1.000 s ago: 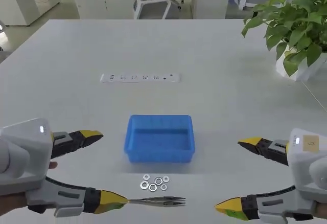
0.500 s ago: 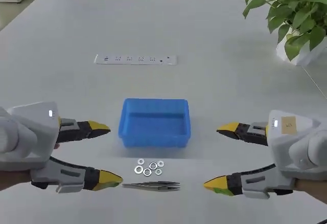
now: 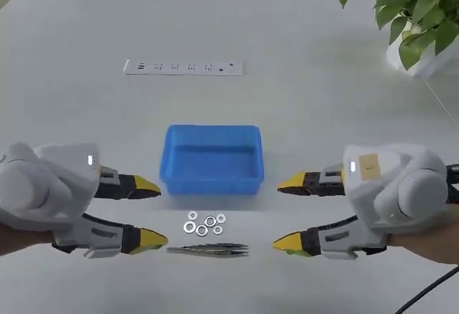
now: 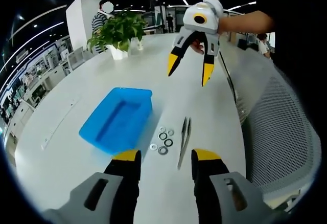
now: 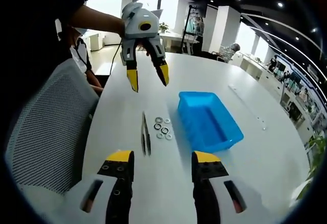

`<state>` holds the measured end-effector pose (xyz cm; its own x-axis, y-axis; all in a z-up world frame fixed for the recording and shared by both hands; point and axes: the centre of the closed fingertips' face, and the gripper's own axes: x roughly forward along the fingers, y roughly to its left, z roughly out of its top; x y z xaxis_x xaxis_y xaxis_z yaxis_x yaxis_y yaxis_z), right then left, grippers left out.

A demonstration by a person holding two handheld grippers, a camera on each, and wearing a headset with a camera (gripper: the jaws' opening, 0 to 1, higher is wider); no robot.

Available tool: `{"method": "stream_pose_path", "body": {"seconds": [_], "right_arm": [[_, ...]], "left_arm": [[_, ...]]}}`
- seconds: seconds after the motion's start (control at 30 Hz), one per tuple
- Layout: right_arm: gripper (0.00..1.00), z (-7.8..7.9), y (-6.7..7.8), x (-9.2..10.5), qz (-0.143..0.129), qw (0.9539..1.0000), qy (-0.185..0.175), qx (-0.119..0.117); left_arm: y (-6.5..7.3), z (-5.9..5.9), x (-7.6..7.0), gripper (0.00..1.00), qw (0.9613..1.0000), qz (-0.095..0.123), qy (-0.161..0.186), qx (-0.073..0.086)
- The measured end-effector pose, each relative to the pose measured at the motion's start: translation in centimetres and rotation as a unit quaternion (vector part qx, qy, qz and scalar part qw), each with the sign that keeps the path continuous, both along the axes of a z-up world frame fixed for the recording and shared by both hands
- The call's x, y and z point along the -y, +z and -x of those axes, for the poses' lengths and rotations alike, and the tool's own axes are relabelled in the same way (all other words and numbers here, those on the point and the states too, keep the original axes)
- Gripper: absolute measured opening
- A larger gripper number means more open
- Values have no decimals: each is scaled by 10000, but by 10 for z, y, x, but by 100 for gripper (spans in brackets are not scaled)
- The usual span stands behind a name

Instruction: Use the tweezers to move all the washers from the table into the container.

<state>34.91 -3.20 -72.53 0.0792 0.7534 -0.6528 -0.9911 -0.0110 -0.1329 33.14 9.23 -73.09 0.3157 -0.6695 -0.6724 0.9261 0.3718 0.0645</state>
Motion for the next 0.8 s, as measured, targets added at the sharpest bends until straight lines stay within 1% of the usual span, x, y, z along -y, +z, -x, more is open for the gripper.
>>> {"method": "stream_pose_path", "body": {"seconds": [0.2, 0.3, 0.47, 0.6, 0.7, 0.8], "right_arm": [[37, 5, -7, -8, 136, 9995, 286, -14], [36, 7, -10, -12, 182, 9990, 416, -28], [32, 12, -20, -18, 372, 9970, 679, 3], [31, 16, -28, -22, 514, 9950, 859, -16], [29, 17, -31, -26, 521, 9944, 924, -6], [27, 18, -35, -30, 560, 9936, 979, -29]], "left_arm": [[-14, 6, 2, 34, 9994, -214, -255, -135], [-20, 8, 3, 32, 9988, -296, -340, -177], [-27, 14, 5, 28, 9975, -460, -474, -245], [-32, 17, 6, 24, 9963, -546, -576, -317], [-36, 18, 8, 21, 9956, -615, -625, -340], [-41, 16, 7, 18, 9950, -631, -667, -393]]}}
